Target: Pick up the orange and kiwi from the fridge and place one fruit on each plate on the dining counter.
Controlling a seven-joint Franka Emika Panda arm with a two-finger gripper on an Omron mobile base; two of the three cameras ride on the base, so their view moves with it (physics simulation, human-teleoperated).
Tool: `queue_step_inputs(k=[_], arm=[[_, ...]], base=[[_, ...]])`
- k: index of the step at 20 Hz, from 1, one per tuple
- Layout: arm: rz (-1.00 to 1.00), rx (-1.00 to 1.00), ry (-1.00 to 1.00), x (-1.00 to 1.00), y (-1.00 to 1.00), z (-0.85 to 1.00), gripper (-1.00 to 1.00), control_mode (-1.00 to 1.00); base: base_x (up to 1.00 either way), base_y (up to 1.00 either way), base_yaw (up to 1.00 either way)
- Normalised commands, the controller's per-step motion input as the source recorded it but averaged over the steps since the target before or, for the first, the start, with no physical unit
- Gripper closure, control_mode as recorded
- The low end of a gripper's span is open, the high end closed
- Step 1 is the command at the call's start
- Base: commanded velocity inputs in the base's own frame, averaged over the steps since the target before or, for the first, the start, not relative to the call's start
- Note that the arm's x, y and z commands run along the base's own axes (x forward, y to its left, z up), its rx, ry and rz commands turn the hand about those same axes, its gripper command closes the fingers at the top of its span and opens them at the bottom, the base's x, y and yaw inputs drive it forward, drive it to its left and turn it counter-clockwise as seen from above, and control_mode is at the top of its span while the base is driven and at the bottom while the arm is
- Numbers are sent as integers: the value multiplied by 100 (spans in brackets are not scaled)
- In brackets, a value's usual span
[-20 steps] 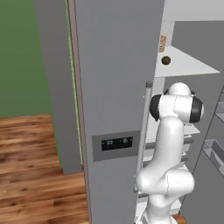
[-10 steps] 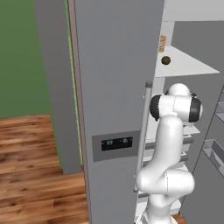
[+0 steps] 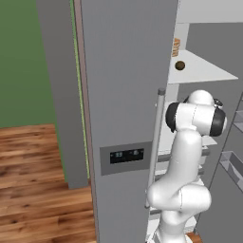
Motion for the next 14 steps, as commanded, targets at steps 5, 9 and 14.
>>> queue_step_inputs(k=[5, 9, 14], arm=[[0, -11, -37, -94, 51, 47, 100, -100], [0, -26, -31, -68, 69, 64, 100, -100], [0, -15, -20, -52, 26, 95, 100, -100]], base=[[0, 0, 0], [0, 0, 0], [0, 0, 0]])
